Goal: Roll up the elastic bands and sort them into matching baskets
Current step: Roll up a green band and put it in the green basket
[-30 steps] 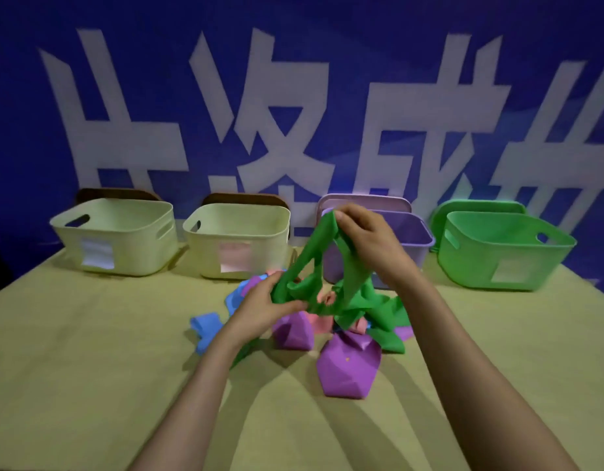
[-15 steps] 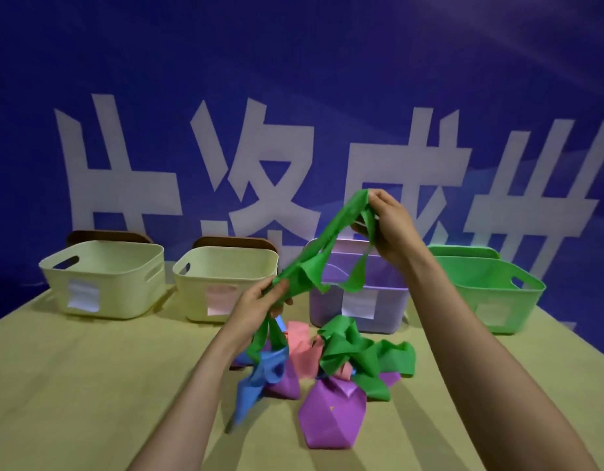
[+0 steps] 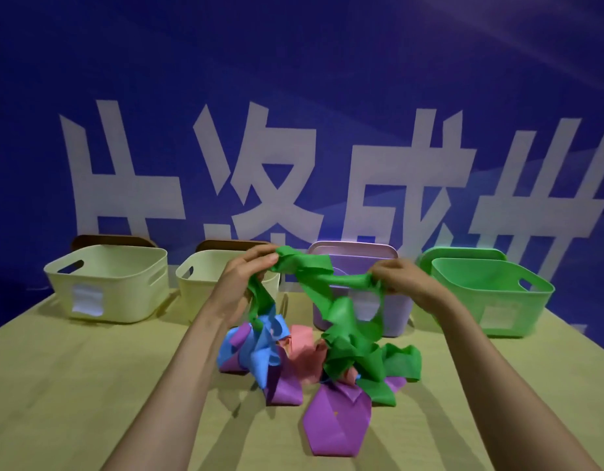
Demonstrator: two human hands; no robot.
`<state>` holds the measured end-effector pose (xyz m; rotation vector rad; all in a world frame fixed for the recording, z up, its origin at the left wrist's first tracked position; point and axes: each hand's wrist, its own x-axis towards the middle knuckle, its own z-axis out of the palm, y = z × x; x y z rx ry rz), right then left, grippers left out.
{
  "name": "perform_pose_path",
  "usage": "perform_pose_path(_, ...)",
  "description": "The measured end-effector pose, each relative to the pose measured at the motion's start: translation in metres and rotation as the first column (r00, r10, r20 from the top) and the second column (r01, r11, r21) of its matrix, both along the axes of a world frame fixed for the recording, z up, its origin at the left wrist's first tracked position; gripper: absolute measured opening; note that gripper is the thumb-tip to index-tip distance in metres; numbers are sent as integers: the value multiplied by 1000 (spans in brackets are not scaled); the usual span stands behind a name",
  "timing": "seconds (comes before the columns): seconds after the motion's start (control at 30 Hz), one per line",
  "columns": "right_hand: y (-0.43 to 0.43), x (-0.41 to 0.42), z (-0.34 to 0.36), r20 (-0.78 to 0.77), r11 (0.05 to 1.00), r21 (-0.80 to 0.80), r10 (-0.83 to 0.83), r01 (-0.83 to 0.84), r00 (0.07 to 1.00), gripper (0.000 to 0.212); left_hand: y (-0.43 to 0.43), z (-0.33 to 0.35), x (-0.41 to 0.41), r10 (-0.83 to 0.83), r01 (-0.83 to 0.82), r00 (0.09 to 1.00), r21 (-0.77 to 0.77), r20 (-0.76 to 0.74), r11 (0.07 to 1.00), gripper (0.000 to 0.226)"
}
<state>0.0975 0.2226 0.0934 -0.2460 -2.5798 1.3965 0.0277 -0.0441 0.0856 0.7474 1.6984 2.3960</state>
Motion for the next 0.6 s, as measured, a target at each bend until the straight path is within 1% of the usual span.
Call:
perform_pose_path(0.03,-1,1,-4,71,997,36,67,-70,995,19,3,3,0,3,-5,999,-51,-39,999,15)
perform_pose_path(0.1,-3,4,-5,196,970,173,136,-171,971,25,10,6,0,2,-13,996,-121,-88,993,13)
perform_pose_path(0.13,-7,4,-3,222,953,223,157,-207,962,30,14,7,0,2,-17,994,-142,-106,990,12)
perform_pose_path(0.17,-13,4,-1,207,945,231,183,-230,961,34,17,9,1,-1,-19,992,-159,-125,987,10)
perform_pose_path(0.2,-20,5,2,146,952,192,213,-239,966,40,20,11,2,-7,-19,989,-174,-148,985,8)
perform_pose_path(0.27,-34,8,9,-36,969,12,246,-245,969,47,27,14,3,-10,-28,983,-202,-185,979,9)
perform_pose_path(0.3,-41,10,14,-121,960,-59,265,-273,957,48,30,16,2,7,-49,981,-213,-193,976,12)
perform_pose_path(0.33,-45,10,17,-184,946,-95,290,-311,939,47,33,17,2,26,-71,979,-222,-201,972,15)
perform_pose_path(0.37,-49,12,21,-224,931,-107,319,-348,921,45,35,19,1,41,-90,978,-232,-207,969,17)
perform_pose_path(0.43,-56,13,25,-234,928,-84,335,-362,913,35,39,20,1,61,-118,972,-247,-227,962,21)
perform_pose_path(0.5,-61,12,24,-221,947,-7,311,-321,924,19,40,21,3,103,-167,963,-254,-247,953,25)
perform_pose_path(0.57,-64,13,21,-269,954,18,292,-298,918,2,39,20,2,131,-200,953,-242,-272,950,30)
perform_pose_path(0.6,-63,12,19,-294,959,0,271,-284,917,3,38,18,1,145,-218,948,-242,-285,945,34)
